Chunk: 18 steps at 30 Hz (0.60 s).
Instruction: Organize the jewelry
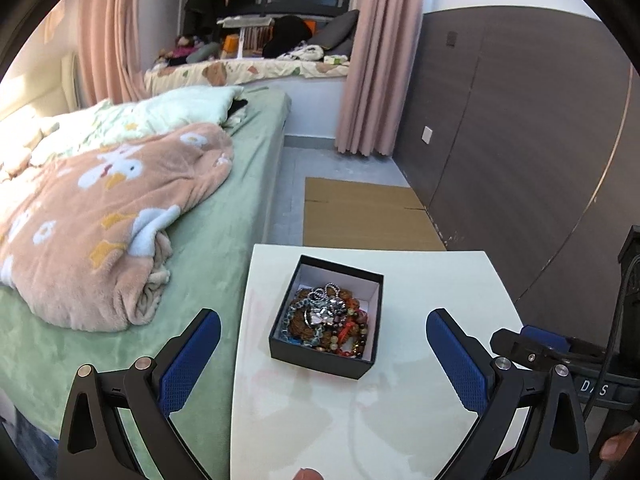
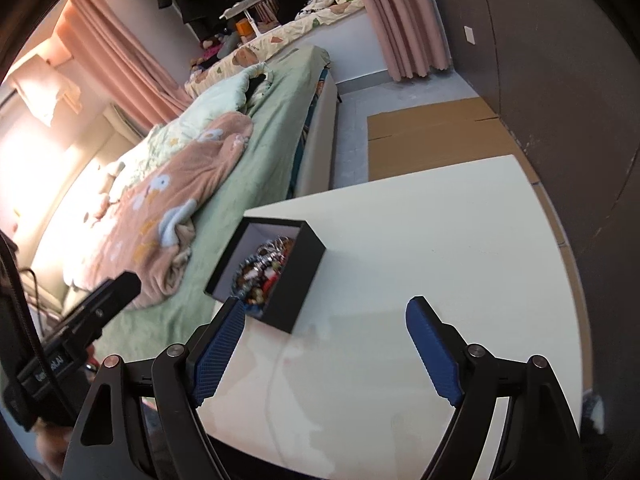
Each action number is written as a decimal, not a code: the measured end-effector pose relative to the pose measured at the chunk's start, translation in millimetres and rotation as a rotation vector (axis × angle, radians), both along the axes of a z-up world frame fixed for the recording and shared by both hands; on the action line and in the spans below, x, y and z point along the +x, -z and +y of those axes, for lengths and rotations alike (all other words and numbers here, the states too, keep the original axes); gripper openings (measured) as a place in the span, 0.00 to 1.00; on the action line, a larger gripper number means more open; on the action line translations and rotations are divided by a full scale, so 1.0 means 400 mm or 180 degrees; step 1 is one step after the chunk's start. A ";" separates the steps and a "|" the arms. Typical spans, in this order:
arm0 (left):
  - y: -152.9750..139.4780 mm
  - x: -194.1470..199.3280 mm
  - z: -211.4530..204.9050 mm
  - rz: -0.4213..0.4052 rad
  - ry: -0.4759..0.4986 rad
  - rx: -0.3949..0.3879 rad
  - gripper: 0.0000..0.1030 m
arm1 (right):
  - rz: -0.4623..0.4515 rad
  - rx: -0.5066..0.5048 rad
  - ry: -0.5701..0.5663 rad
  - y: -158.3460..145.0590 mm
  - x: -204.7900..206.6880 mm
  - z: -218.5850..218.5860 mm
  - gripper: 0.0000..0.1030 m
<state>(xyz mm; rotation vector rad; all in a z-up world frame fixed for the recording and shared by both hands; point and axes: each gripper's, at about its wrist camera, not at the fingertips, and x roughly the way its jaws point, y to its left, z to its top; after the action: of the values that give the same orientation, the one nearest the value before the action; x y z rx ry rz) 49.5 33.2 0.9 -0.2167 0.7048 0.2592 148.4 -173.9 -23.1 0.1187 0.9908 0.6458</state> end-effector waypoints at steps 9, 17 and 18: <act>-0.037 -0.005 -0.038 -0.0007 -0.0024 0.0113 1.00 | -0.0046 -0.0056 0.0107 -0.033 -0.014 -0.048 0.90; -0.044 -0.009 -0.057 0.0024 -0.0007 0.0174 0.99 | -0.0190 -0.0117 0.0186 -0.065 -0.033 -0.077 0.93; -0.046 -0.010 -0.058 0.0026 -0.0008 0.0181 1.00 | -0.0203 -0.0134 0.0188 -0.068 -0.036 -0.079 0.93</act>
<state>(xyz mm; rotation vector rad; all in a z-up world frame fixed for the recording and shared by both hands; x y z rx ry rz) 45.7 10.1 19.4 -0.1625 0.7045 0.2824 134.1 -205.5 4.2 0.0894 0.9355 0.5712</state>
